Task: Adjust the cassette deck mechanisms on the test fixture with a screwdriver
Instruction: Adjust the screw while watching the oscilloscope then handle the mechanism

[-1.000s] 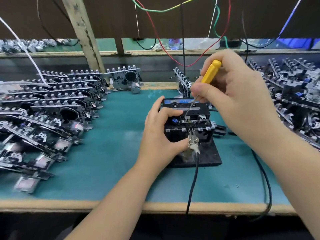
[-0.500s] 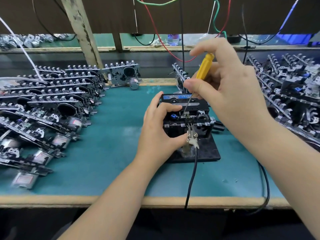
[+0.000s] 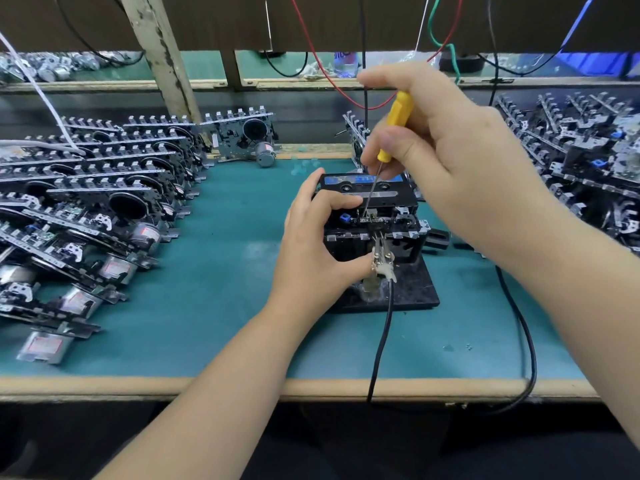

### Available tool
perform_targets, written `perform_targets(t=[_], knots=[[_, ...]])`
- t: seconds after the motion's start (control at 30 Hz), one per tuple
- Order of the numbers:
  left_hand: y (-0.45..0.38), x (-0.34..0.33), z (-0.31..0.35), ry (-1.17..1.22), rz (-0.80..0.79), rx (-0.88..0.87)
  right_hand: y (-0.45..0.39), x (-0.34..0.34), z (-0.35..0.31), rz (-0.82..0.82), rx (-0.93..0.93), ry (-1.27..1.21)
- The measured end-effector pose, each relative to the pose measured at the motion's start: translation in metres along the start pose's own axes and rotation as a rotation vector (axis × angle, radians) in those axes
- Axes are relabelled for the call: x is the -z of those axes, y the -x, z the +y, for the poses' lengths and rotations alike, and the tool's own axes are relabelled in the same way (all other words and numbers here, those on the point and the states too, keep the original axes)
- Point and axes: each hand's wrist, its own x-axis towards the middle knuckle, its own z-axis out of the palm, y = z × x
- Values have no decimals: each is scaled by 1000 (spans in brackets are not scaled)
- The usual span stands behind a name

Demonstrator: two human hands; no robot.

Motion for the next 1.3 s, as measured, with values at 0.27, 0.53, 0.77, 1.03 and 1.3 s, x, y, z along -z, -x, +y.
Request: perform_targets(t=[0.27, 0.53, 0.77, 1.03, 1.3], knots=[[0, 0, 0, -22, -1, -7, -6, -3, 9, 130, 40, -81], [-1, 1, 0, -30, -9, 8, 0, -2, 14, 142, 27, -176], [0, -1, -1, -25, 4, -5, 1, -3, 12, 128, 39, -163], [-1, 0, 0, -28, 7, -5, 2, -2, 15, 138, 44, -144], [-1, 0, 2, -43, -5, 2, 0, -2, 16, 124, 62, -154]])
